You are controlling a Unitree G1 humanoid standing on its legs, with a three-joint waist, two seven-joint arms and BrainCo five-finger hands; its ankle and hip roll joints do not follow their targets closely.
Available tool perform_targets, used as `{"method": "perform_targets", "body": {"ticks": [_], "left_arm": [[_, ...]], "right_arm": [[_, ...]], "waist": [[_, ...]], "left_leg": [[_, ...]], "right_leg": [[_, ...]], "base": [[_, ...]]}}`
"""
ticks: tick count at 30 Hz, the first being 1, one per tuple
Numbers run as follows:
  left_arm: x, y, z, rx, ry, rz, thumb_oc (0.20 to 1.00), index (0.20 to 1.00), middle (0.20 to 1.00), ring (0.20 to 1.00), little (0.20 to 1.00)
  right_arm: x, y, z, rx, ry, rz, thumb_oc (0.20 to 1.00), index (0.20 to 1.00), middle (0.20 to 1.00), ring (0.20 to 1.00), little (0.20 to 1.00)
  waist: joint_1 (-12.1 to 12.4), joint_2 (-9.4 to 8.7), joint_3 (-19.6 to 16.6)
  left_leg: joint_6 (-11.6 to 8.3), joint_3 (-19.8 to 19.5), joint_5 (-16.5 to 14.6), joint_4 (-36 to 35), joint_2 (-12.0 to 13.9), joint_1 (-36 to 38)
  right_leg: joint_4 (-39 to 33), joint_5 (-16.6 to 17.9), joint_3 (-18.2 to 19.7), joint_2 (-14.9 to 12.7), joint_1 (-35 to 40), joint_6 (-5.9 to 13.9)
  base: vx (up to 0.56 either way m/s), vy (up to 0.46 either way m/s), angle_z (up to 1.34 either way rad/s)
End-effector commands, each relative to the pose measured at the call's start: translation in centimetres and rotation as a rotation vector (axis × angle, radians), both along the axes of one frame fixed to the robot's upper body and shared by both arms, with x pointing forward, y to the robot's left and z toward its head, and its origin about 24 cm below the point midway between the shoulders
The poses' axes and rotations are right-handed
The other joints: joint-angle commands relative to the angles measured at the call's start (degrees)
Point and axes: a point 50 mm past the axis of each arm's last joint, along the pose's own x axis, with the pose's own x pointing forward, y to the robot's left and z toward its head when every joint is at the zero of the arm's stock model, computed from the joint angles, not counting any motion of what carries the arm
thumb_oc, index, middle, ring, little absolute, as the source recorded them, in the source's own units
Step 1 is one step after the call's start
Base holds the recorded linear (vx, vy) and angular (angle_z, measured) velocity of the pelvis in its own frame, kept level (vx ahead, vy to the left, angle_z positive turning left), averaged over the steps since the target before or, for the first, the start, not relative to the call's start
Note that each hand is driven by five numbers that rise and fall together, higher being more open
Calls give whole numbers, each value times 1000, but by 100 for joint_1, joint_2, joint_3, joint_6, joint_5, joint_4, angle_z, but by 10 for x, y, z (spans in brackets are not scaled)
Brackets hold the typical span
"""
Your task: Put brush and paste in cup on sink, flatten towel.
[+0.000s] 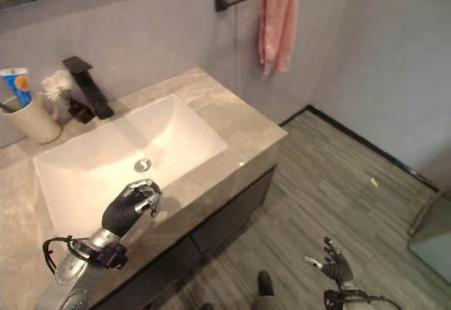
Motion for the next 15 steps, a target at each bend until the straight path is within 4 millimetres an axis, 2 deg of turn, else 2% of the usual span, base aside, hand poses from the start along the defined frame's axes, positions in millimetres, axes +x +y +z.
{"method": "perform_targets", "body": {"ticks": [1,3,4,5,7,8,10,13,14,15], "left_arm": [[-1,-8,29,-39,-186,-4,200,200,200,200,200],[2,-9,28,-29,-187,6,200,200,200,200,200],[4,-11,29,-20,-191,0,200,200,200,200,200],[6,-11,29,-25,-194,5,200,200,200,200,200],[9,-13,27,-36,-188,18,200,200,200,200,200],[11,-12,25,-16,-193,55,200,200,200,200,200],[12,-11,25,-4,-196,80,200,200,200,200,200],[11,-6,18,8,-176,146,200,200,200,200,200],[11,-5,15,17,-161,161,200,200,200,200,200],[10,-3,10,25,-141,173,200,200,200,200,200]], "right_arm": [[44,-6,34,-114,-200,49,1000,1000,1000,1000,1000],[48,-1,37,-121,-217,64,1000,1000,1000,1000,1000],[47,0,37,-125,-216,61,1000,1000,1000,1000,1000],[45,-1,35,-125,-210,59,1000,1000,1000,1000,1000],[37,-1,31,-121,-184,54,1000,1000,1000,1000,1000],[31,-2,29,-103,-169,46,1000,1000,1000,1000,1000],[28,-3,27,-94,-161,34,1000,1000,1000,1000,1000],[28,-4,27,-91,-163,9,1000,1000,1000,1000,1000],[30,-3,27,-91,-165,10,1000,1000,1000,1000,1000],[31,-3,26,-94,-160,8,1000,1000,1000,1000,1000]], "waist": [[-25,239,164],[37,254,228],[93,294,262],[109,309,273],[114,329,237],[168,329,150],[216,314,89],[396,249,-6],[450,208,-22],[479,188,-83]], "left_leg": [[-216,695,25,-379,522,178],[-217,1015,71,-464,694,230],[-226,1211,115,-500,816,246],[-226,1324,162,-556,874,258],[-220,1510,224,-671,946,313],[-200,1696,358,-833,993,301],[-213,1774,421,-914,1001,288],[-239,2177,531,-1002,1088,250],[-244,2349,550,-1061,1110,278],[-300,2403,448,-1120,1126,366]], "right_leg": [[85,122,-523,403,-31,195],[154,76,-1039,355,-167,136],[328,-129,-1565,273,-150,77],[483,-283,-1801,236,-77,24],[739,-508,-1987,272,112,-31],[1085,-790,-2174,368,360,-108],[1036,-872,-2277,411,474,-143],[1173,-1090,-2961,440,788,-164],[1070,-1041,-3133,433,894,-146],[865,-1129,-3176,446,1009,-78]], "base": [[-95,59,-121],[-97,24,-172],[-121,35,-111],[-124,38,-83],[-115,20,-100],[-116,4,-84],[-86,-23,-71],[-109,-82,-40],[-13,-119,-71],[19,-128,-90]]}}
